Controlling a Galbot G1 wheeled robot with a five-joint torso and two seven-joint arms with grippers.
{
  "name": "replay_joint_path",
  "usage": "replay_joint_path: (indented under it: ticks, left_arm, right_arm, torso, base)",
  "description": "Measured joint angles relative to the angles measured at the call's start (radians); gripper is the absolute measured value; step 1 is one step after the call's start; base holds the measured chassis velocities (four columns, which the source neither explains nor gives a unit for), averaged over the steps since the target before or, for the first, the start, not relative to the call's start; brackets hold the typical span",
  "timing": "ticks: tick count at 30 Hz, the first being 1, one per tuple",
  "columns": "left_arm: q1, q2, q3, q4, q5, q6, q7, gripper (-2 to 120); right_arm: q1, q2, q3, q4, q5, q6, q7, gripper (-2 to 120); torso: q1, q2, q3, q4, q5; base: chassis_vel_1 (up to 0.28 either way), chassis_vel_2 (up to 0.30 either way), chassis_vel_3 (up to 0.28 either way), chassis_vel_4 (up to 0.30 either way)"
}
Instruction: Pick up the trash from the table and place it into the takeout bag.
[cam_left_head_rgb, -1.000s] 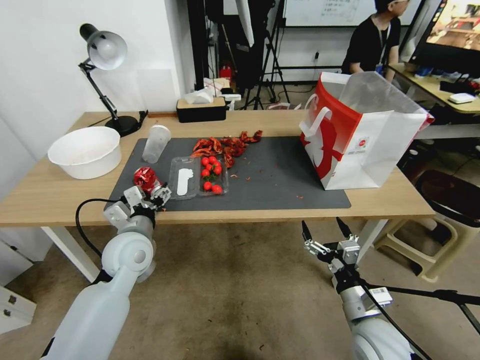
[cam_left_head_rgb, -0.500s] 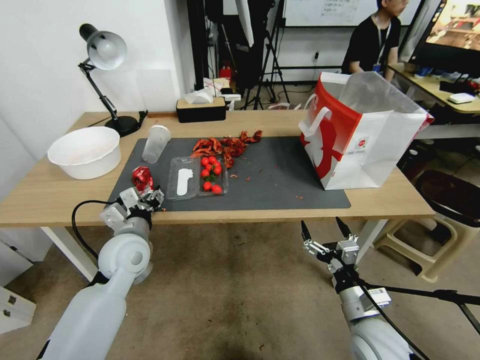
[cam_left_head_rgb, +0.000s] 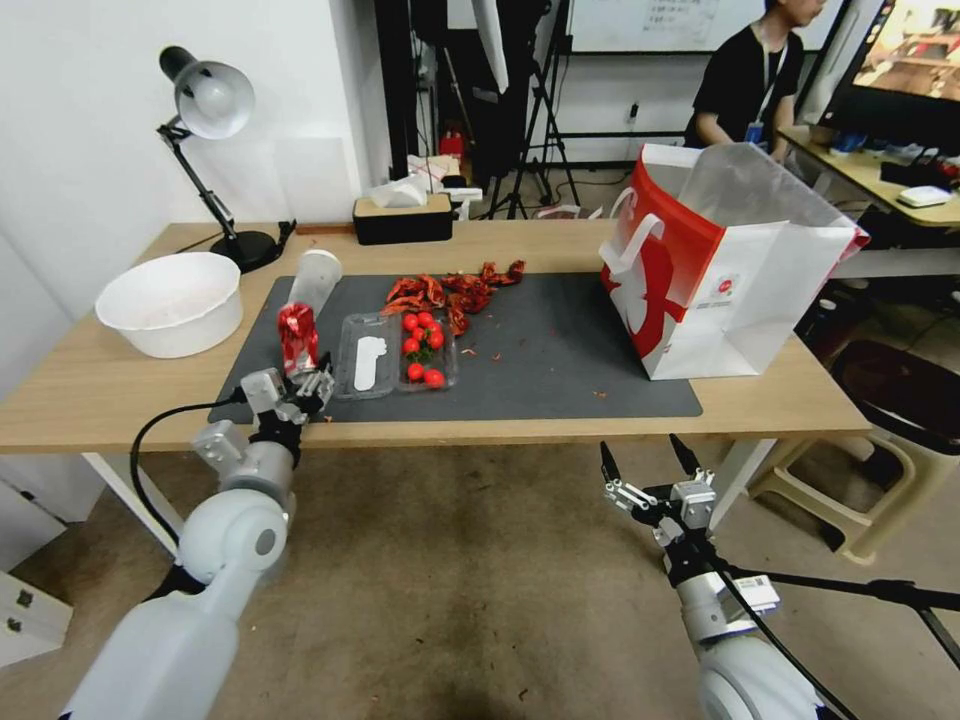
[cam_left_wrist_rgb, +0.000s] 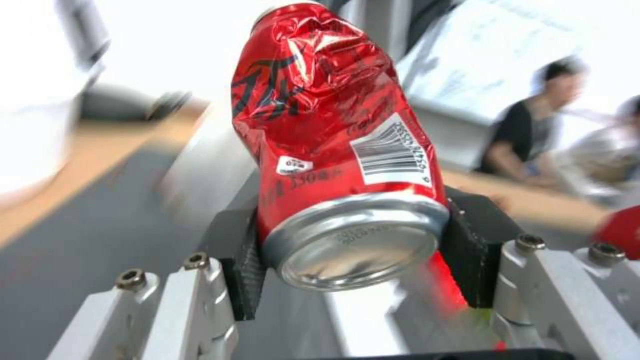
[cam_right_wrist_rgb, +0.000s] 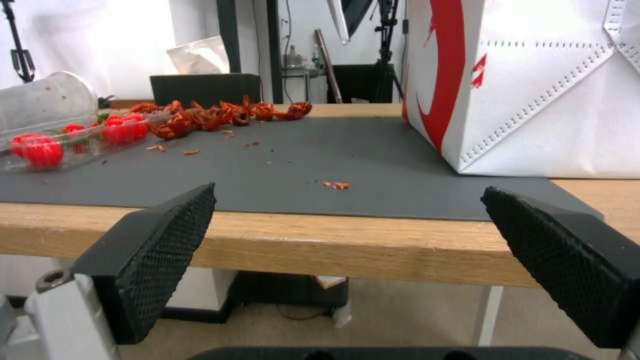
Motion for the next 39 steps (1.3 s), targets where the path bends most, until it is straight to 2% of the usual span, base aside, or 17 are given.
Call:
replay_joint_path:
  ticks: [2,4,6,7,9,11,12,14,17,18,19,27,30,35,36,37,39]
  left_arm:
    - [-0.008,0.021,-0.005,0.017,0.001,-0.046,0.088,53]
    - [-0.014,0.031,-0.006,0.027,0.003,-0.068,0.126,53]
    - [-0.055,0.074,-0.002,0.064,-0.002,-0.134,0.240,53]
    - [-0.055,0.074,-0.002,0.064,-0.002,-0.134,0.240,53]
    - [-0.104,0.111,0.012,0.092,-0.031,-0.168,0.322,53]
    - [-0.189,0.161,0.042,0.146,-0.090,-0.198,0.473,53]
    - [-0.189,0.161,0.042,0.146,-0.090,-0.198,0.473,53]
    - [-0.236,0.183,0.060,0.180,-0.120,-0.204,0.564,53]
    - [-0.246,0.187,0.064,0.187,-0.126,-0.204,0.581,53]
    - [-0.323,0.215,0.096,0.249,-0.167,-0.205,0.725,53]
    - [-0.351,0.223,0.107,0.270,-0.177,-0.203,0.772,53]
    - [-0.488,0.247,0.185,0.345,-0.206,-0.188,0.917,53]
    - [-0.659,0.240,0.317,0.431,-0.233,-0.160,1.018,53]
    - [-0.737,0.216,0.390,0.477,-0.235,-0.147,1.051,53]
    - [-0.828,0.174,0.459,0.533,-0.231,-0.140,1.075,53]
    - [-0.901,0.124,0.502,0.581,-0.223,-0.136,1.087,53]
    - [-0.944,0.086,0.526,0.620,-0.218,-0.135,1.095,53]
  right_arm:
    - [-0.001,0.001,0.000,0.001,0.000,0.000,-0.001,100]
    - [-0.001,0.002,0.000,0.002,0.000,0.001,-0.001,100]
    - [-0.002,0.003,0.000,0.005,-0.001,0.001,-0.001,100]
    - [-0.002,0.003,0.000,0.005,-0.001,0.001,-0.001,100]
    - [-0.004,0.004,0.001,0.008,-0.001,0.001,-0.001,100]
    - [-0.005,0.007,0.004,0.013,-0.003,0.001,-0.001,100]
    - [-0.005,0.007,0.004,0.013,-0.003,0.001,-0.001,100]
    - [-0.005,0.009,0.006,0.013,-0.005,0.000,0.000,100]
    - [-0.005,0.010,0.006,0.014,-0.006,0.000,0.000,100]
    - [-0.008,0.014,0.009,0.017,-0.009,-0.002,0.001,100]
    - [-0.010,0.016,0.010,0.017,-0.010,-0.002,0.002,100]
    - [-0.020,0.020,0.021,0.021,-0.012,-0.003,0.003,100]
    - [-0.037,0.025,0.037,0.029,-0.009,-0.003,0.003,100]
    - [-0.047,0.029,0.044,0.034,-0.006,-0.002,0.003,100]
    - [-0.056,0.033,0.049,0.035,-0.006,0.001,0.003,100]
    - [-0.065,0.039,0.053,0.037,-0.007,0.003,0.002,100]
    - [-0.074,0.043,0.060,0.040,-0.007,0.004,0.002,100]
  torso:
    - [0.000,0.000,0.000,0.0000,0.0002]
    - [0.000,0.000,0.000,-0.0002,0.0000]
    - [0.000,0.000,0.000,-0.0002,0.0000]
    - [0.000,0.000,0.000,-0.0002,0.0000]
    - [0.000,0.000,0.000,-0.0001,-0.0001]
    - [0.000,0.000,0.000,-0.0003,-0.0001]
    - [0.000,0.000,0.000,-0.0003,-0.0001]
    - [0.000,0.000,0.000,-0.0003,0.0001]
    - [0.000,0.000,0.000,-0.0003,0.0000]
    - [0.000,0.000,0.000,-0.0002,-0.0001]
    - [0.000,0.000,0.000,-0.0004,-0.0001]
    - [0.000,0.000,0.000,0.0000,-0.0003]
    - [0.000,0.000,0.000,-0.0003,-0.0008]
    - [0.000,0.000,0.000,-0.0002,0.0010]
    - [0.000,0.000,0.000,-0.0004,-0.0012]
    - [0.000,0.000,0.000,-0.0005,0.0016]
    - [0.000,0.000,0.000,-0.0005,-0.0003]
  base:
    - [0.000,0.000,0.000,0.000]
    - [0.000,0.000,0.000,0.000]
    - [0.000,0.000,0.000,0.000]
    - [0.000,0.000,0.000,0.000]
    - [0.000,0.000,0.000,0.000]
    - [0.000,0.000,0.000,0.000]
    - [0.000,0.000,0.000,0.000]
    - [0.000,0.000,0.000,0.000]
    - [0.000,0.000,0.000,0.000]
    - [0.000,0.000,0.000,0.000]
    - [0.000,0.000,0.000,0.000]
    - [0.000,0.000,0.000,0.000]
    - [0.000,0.000,0.000,0.000]
    - [0.000,0.000,0.000,0.000]
    - [0.000,0.000,0.000,0.000]
    - [0.000,0.000,0.000,0.000]
    - [0.000,0.000,0.000,0.000]
